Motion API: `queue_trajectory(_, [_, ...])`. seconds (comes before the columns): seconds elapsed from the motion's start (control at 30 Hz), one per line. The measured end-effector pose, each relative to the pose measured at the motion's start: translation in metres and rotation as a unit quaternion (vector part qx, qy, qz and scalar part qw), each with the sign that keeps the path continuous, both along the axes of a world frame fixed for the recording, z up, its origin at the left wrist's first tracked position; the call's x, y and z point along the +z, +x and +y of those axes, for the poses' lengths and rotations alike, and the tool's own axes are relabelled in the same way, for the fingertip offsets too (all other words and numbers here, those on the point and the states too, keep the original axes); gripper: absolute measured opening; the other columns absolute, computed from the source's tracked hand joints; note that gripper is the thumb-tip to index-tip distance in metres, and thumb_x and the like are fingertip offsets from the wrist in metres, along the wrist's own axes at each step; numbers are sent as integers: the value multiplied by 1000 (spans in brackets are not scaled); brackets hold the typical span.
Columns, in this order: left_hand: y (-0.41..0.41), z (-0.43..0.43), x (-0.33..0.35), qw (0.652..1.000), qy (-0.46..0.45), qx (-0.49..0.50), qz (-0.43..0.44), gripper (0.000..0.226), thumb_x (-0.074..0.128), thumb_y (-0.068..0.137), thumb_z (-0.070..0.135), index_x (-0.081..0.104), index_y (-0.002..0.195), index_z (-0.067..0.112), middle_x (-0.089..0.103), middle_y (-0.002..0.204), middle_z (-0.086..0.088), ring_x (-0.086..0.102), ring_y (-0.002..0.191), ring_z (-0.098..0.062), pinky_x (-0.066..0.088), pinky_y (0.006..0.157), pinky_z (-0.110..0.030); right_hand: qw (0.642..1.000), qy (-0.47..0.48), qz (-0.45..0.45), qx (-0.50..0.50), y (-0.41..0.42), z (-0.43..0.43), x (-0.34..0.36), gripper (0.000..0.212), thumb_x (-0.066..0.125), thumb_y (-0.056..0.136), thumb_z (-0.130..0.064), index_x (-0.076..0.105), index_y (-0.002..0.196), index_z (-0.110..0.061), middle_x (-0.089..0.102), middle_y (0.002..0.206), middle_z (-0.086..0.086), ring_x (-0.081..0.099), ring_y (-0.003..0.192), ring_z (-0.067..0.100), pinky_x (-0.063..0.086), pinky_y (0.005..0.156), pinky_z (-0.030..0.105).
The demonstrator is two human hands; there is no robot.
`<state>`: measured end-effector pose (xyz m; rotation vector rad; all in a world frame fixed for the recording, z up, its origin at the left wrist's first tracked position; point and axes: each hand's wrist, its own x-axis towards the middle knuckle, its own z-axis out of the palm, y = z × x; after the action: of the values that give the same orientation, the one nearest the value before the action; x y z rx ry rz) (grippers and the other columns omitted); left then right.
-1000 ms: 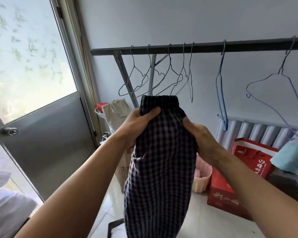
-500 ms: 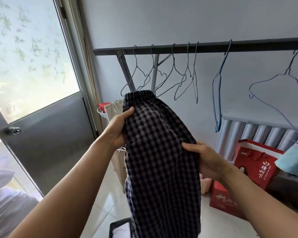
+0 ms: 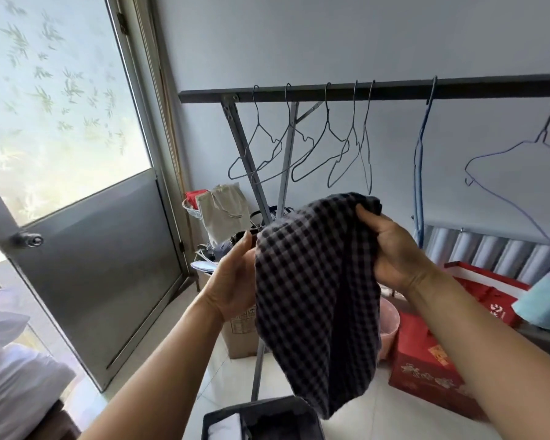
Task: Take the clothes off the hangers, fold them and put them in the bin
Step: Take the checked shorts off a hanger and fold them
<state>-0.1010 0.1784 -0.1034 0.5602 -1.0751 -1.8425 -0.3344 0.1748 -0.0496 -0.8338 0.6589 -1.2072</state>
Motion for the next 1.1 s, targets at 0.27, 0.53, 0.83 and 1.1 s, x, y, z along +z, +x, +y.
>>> queue_trajectory(0.27, [10, 14, -23, 996, 39, 19, -73, 73, 98, 39, 40, 77, 102, 9, 73, 106, -15, 73, 93, -26, 60, 77, -35, 999, -4, 42, 24, -15, 0, -4, 32, 53, 90, -22, 67, 113, -5, 70, 115, 13, 69, 102, 26, 59, 83, 37])
queue_trajectory(0.53, [4, 13, -2, 987, 23, 152, -47, 26, 59, 83, 20, 72, 96, 3, 74, 94, -17, 74, 79, -25, 62, 68, -34, 973, -20, 221, 56, -24, 4, -26, 48, 50, 87, 18, 50, 127, -9, 67, 115, 18, 66, 105, 33, 56, 89, 45])
queue_trajectory(0.83, [12, 8, 10, 958, 11, 239, -160, 22, 52, 100, 18, 68, 113, 13, 75, 100, -8, 72, 85, -17, 59, 76, -34, 946, 31, 310, -89, -19, -20, -57, 77, 74, 82, -6, 33, 147, -4, 51, 139, 17, 58, 118, 33, 49, 99, 46])
queue_trajectory(1.1, [17, 4, 5, 905, -35, 325, -273, 16, 60, 96, 19, 71, 108, 18, 71, 104, -9, 66, 92, -18, 57, 83, -31, 966, 17, 242, -90, -21, -18, -55, 28, 68, 87, -18, 66, 108, 0, 71, 87, 10, 68, 78, 18, 54, 65, 26])
